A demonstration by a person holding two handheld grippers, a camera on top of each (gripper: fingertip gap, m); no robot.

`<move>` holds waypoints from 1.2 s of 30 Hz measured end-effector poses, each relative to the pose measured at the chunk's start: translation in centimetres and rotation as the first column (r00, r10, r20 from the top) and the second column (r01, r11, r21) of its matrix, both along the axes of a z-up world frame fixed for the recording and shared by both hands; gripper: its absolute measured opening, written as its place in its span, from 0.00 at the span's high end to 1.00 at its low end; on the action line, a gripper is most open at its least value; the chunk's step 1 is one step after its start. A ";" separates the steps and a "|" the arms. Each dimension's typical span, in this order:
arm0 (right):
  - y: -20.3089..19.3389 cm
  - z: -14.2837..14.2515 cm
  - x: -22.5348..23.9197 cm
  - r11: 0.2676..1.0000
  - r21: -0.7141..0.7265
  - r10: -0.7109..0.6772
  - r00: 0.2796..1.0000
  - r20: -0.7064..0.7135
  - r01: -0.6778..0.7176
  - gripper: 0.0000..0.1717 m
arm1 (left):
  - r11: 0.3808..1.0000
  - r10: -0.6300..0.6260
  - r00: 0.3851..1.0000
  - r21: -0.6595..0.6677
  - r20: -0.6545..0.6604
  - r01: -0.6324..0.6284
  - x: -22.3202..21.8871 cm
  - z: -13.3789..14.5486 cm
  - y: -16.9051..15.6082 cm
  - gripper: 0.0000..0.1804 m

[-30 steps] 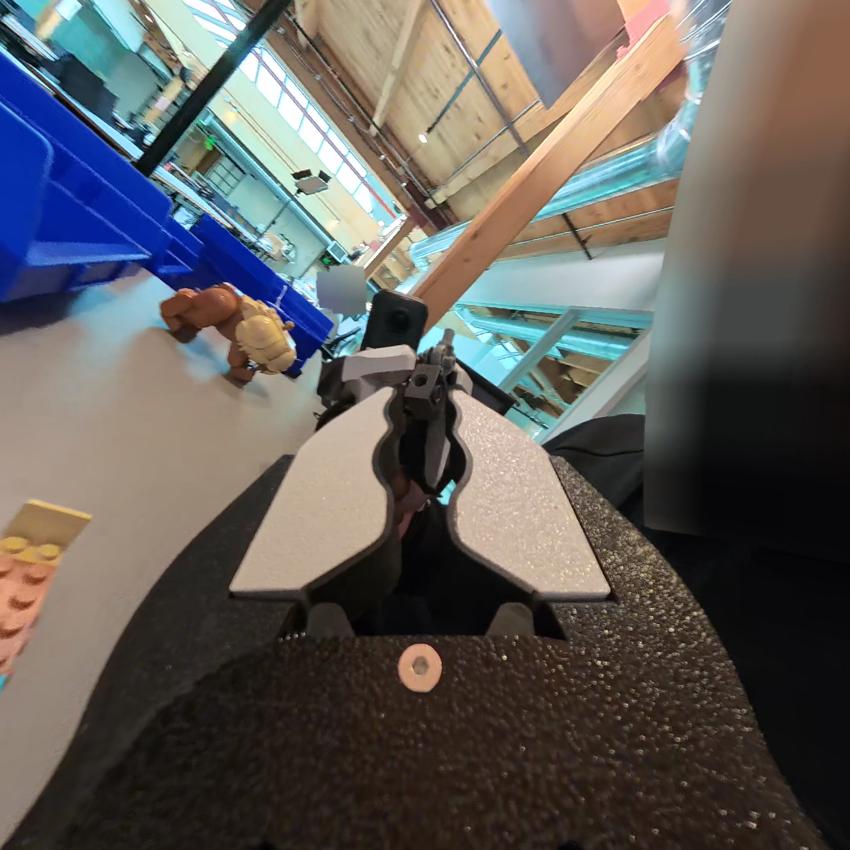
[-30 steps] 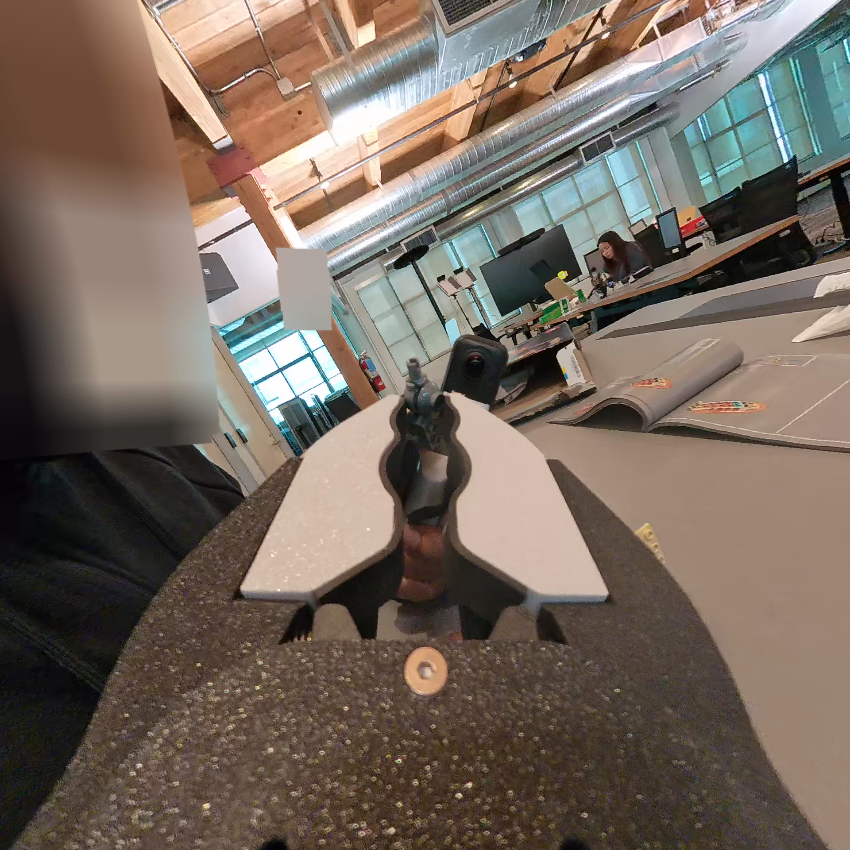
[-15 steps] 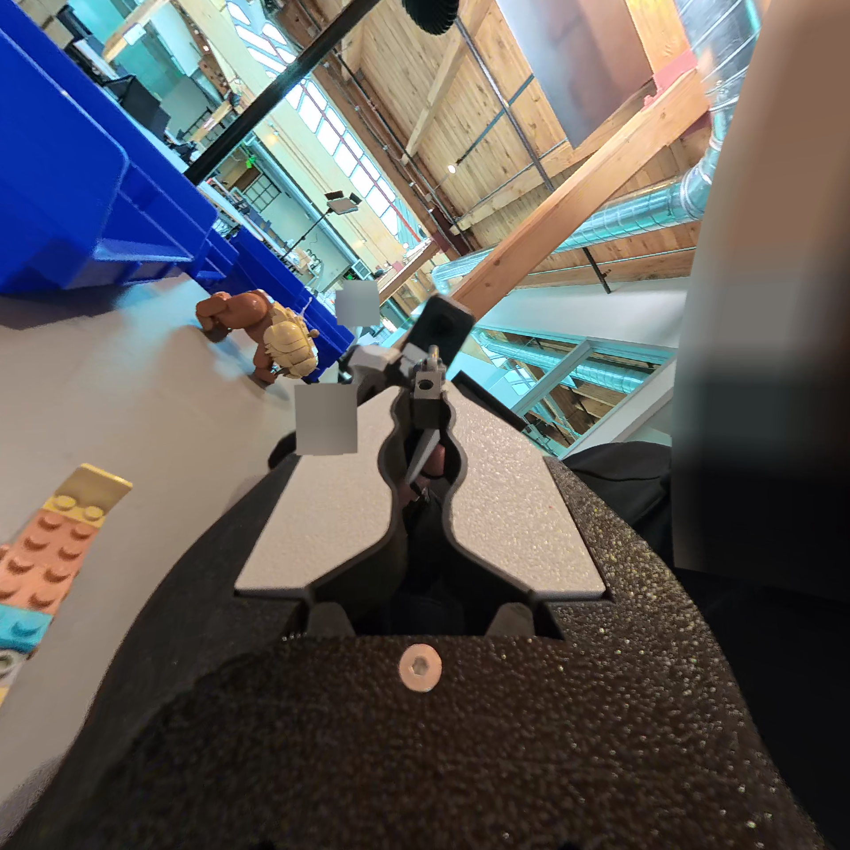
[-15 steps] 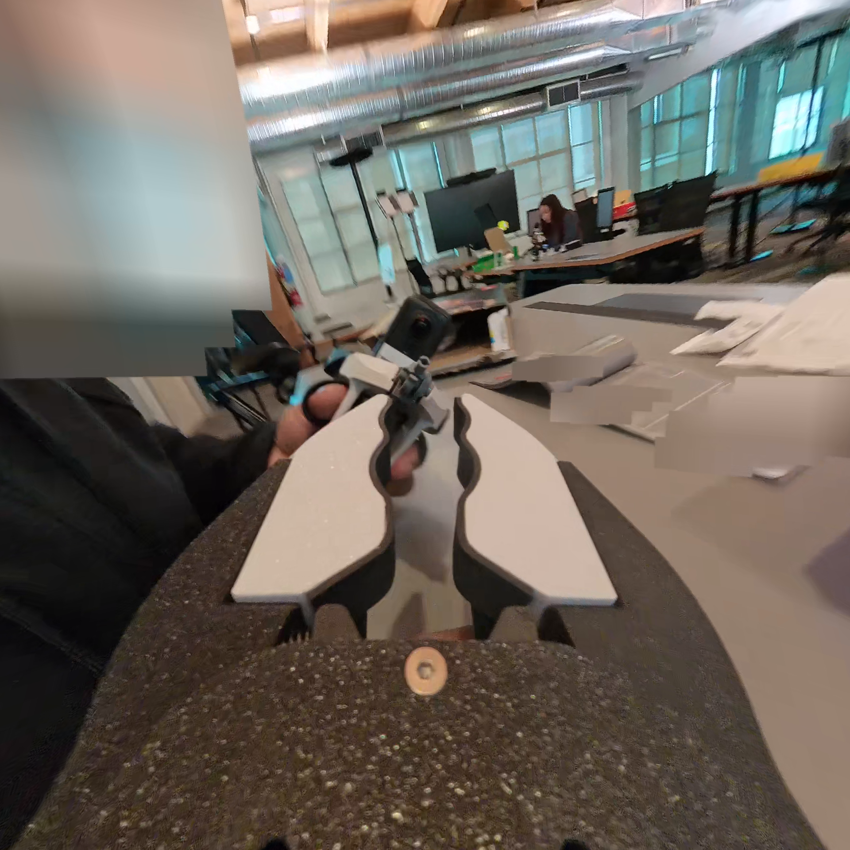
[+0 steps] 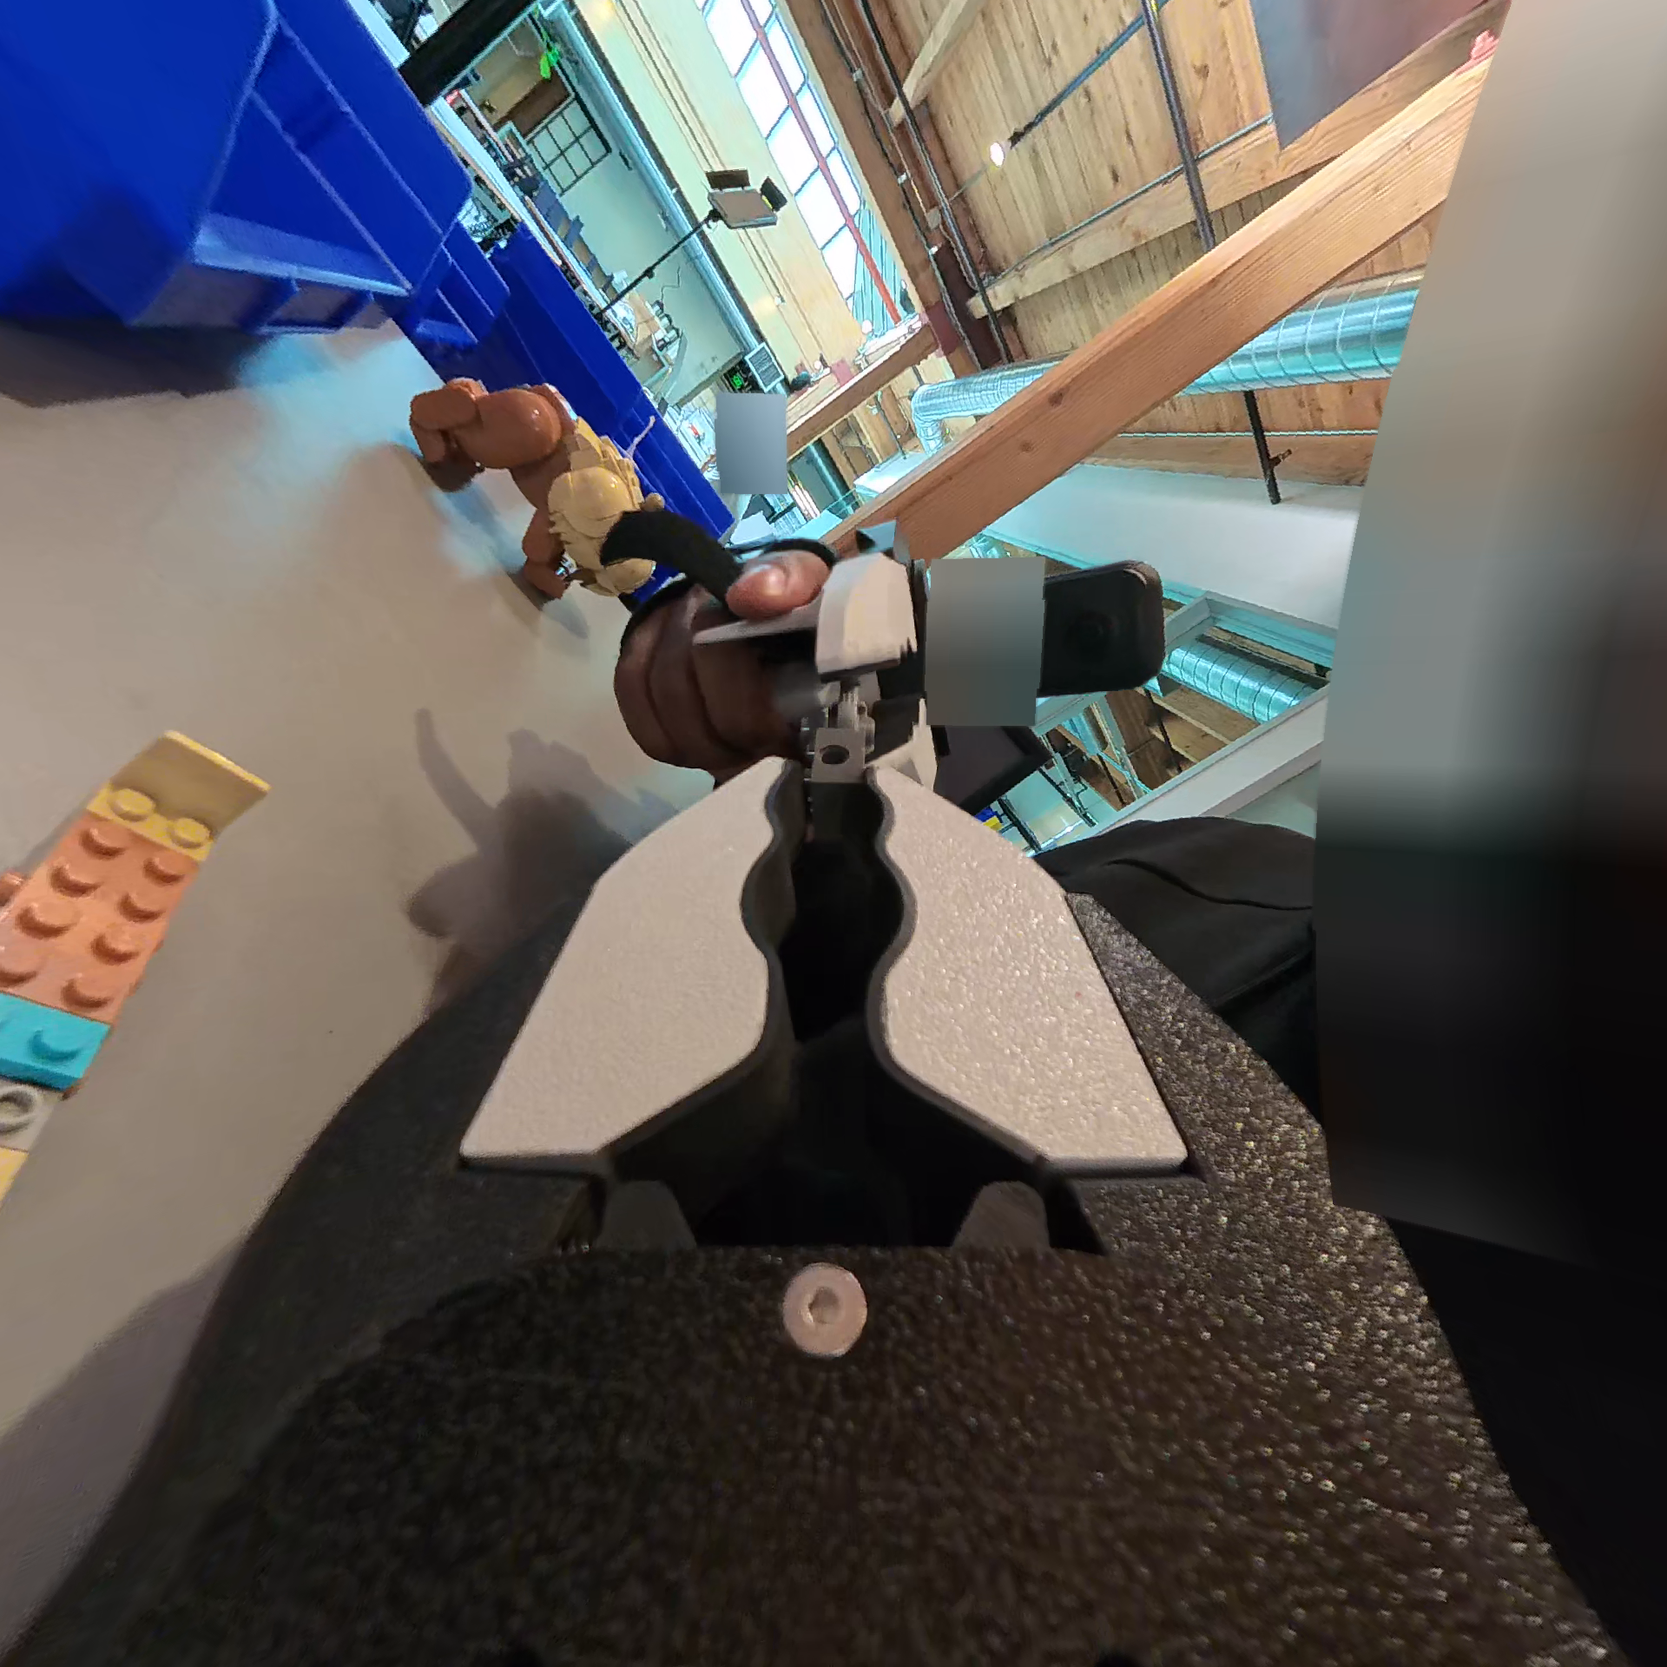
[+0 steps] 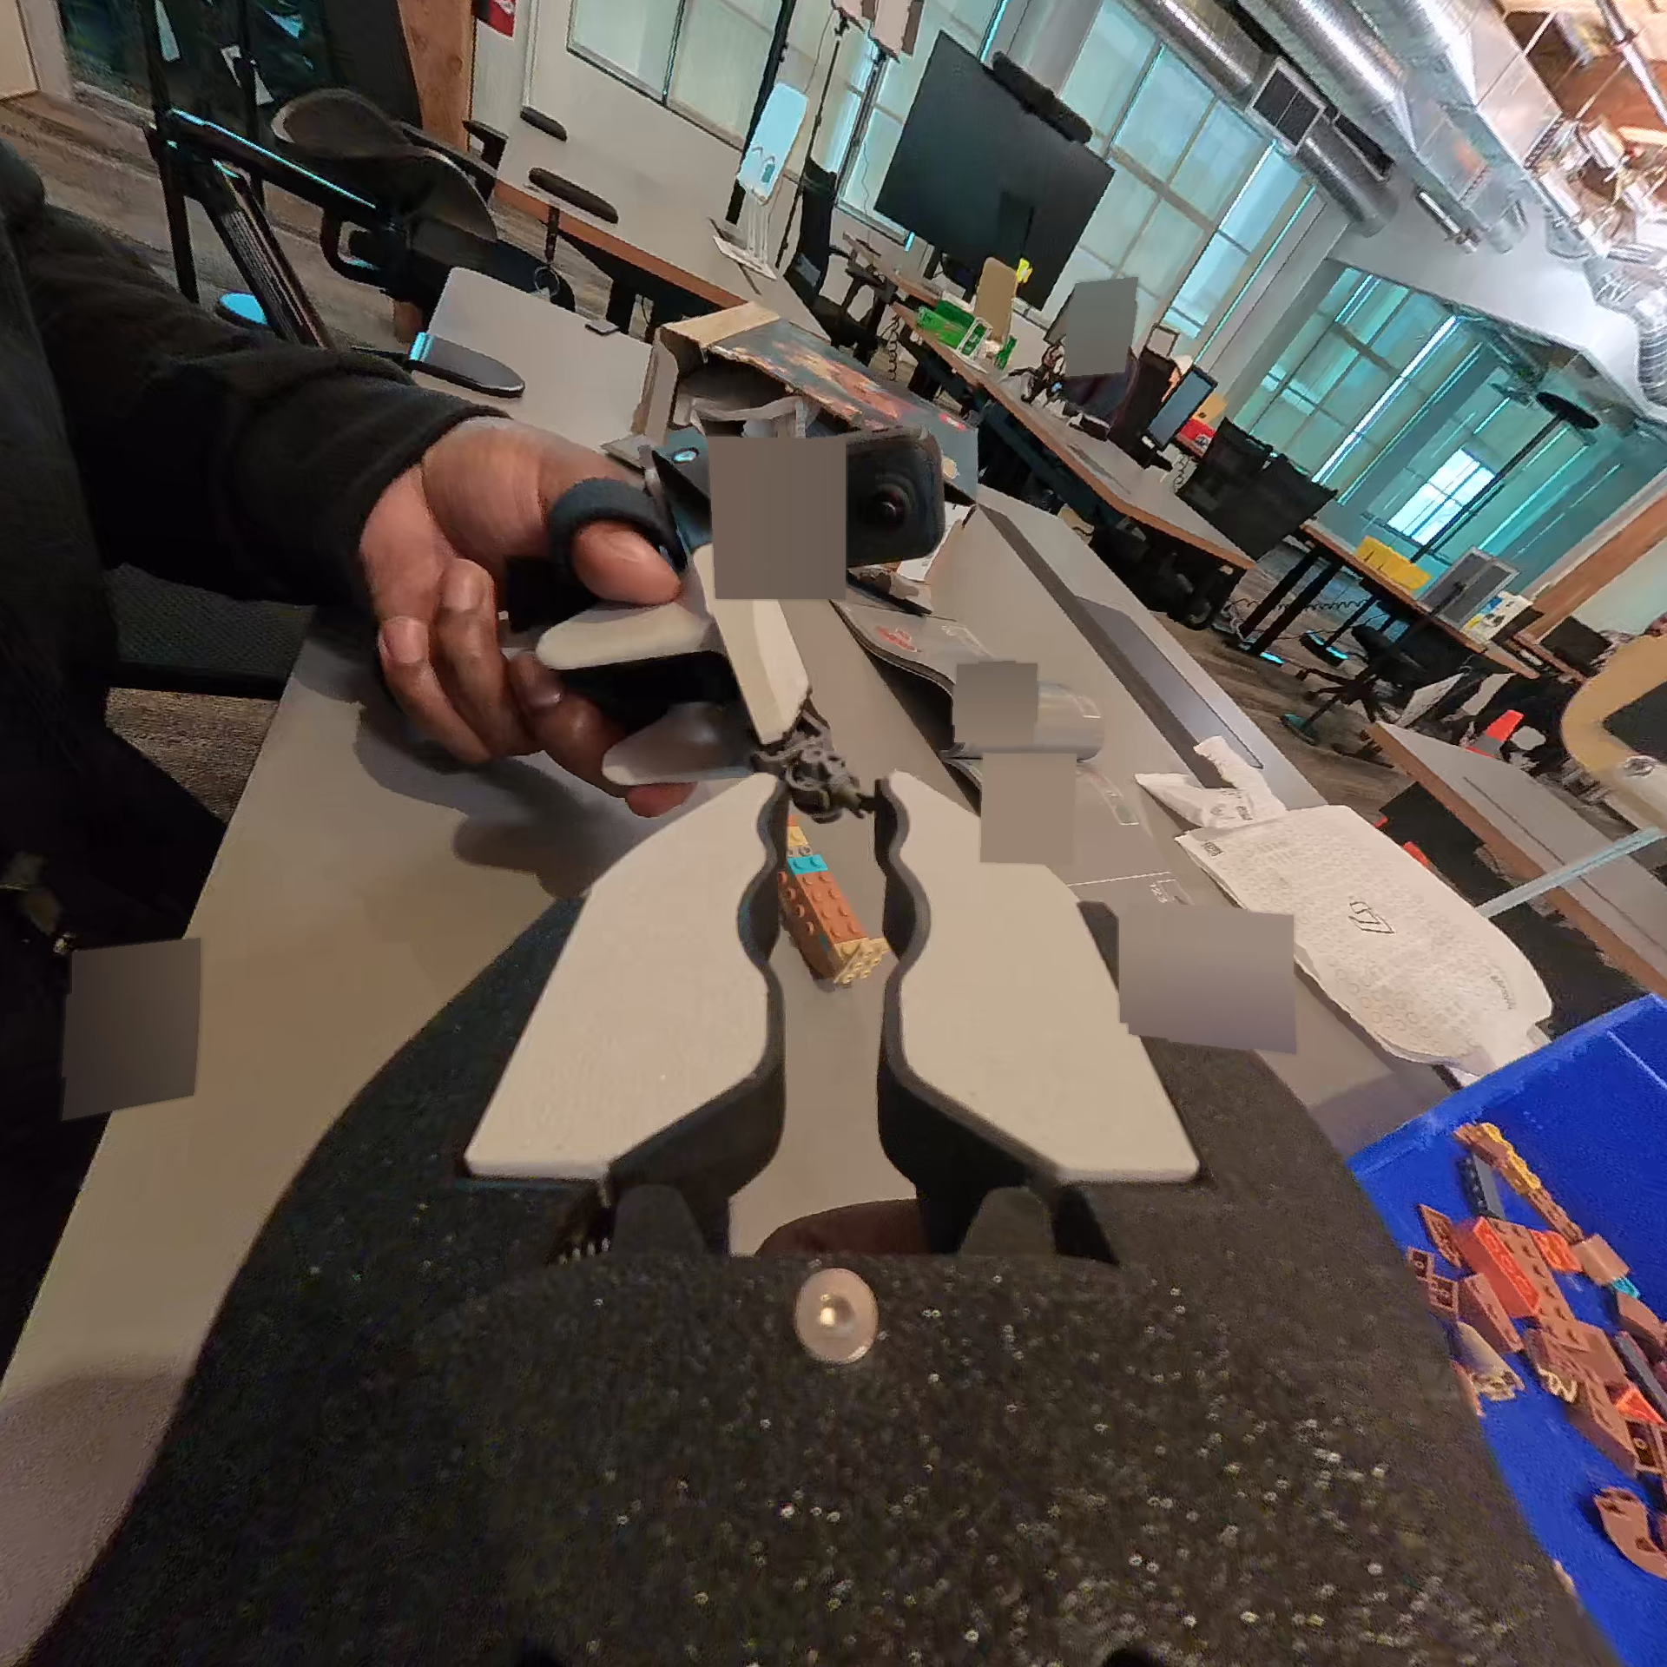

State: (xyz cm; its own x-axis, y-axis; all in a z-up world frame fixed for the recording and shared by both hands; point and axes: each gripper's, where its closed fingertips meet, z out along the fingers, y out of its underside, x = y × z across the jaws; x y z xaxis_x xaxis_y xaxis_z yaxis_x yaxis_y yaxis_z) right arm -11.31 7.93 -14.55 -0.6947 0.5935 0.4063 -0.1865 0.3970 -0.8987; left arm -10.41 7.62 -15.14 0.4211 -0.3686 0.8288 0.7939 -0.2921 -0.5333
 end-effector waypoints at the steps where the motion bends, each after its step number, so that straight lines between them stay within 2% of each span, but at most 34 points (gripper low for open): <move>1: 0.0 0.0 -0.1 1.000 0.001 -0.008 1.000 -0.005 0.008 0.90 | 1.000 0.003 1.000 -0.001 0.004 -0.003 -0.1 0.0 0.0 0.94; 14: 0.3 -0.1 -1.1 0.988 -0.062 -0.143 0.990 -0.007 0.142 0.90 | 0.995 0.090 0.995 0.037 0.037 -0.091 -1.2 0.2 0.3 0.94; 26: 0.4 0.1 -1.0 0.984 -0.091 -0.155 0.988 0.002 0.155 0.90 | 0.991 0.115 0.993 0.060 0.025 -0.116 -1.3 0.3 0.4 0.94; 28: 0.4 0.4 -0.9 0.979 -0.142 -0.145 0.989 0.026 0.147 0.89 | 0.986 0.138 0.990 0.102 -0.034 -0.134 -1.3 0.6 0.3 0.94; 31: 0.2 1.0 -0.4 0.942 -0.319 -0.062 0.988 0.144 0.106 0.82 | 0.962 0.224 0.941 0.211 -0.254 -0.172 -1.3 1.8 -0.2 0.94; 34: -0.3 1.8 0.0 0.857 -0.512 0.060 0.975 0.215 0.060 0.80 | 0.939 0.317 0.799 0.289 -0.511 -0.188 -1.4 2.1 -0.7 0.94; 36: -0.7 2.1 0.1 0.824 -0.565 0.103 0.972 0.212 0.036 0.81 | 0.926 0.355 0.713 0.332 -0.604 -0.179 -1.3 2.3 -0.8 0.94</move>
State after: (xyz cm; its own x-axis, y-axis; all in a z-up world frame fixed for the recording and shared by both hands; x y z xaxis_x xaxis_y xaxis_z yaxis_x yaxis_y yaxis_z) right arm -11.17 7.24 -12.44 -0.7483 0.6441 -0.1586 0.0423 -0.1923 -0.9804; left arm -11.68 6.83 -12.86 0.9279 -0.2983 0.2236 0.2577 0.0795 -0.9630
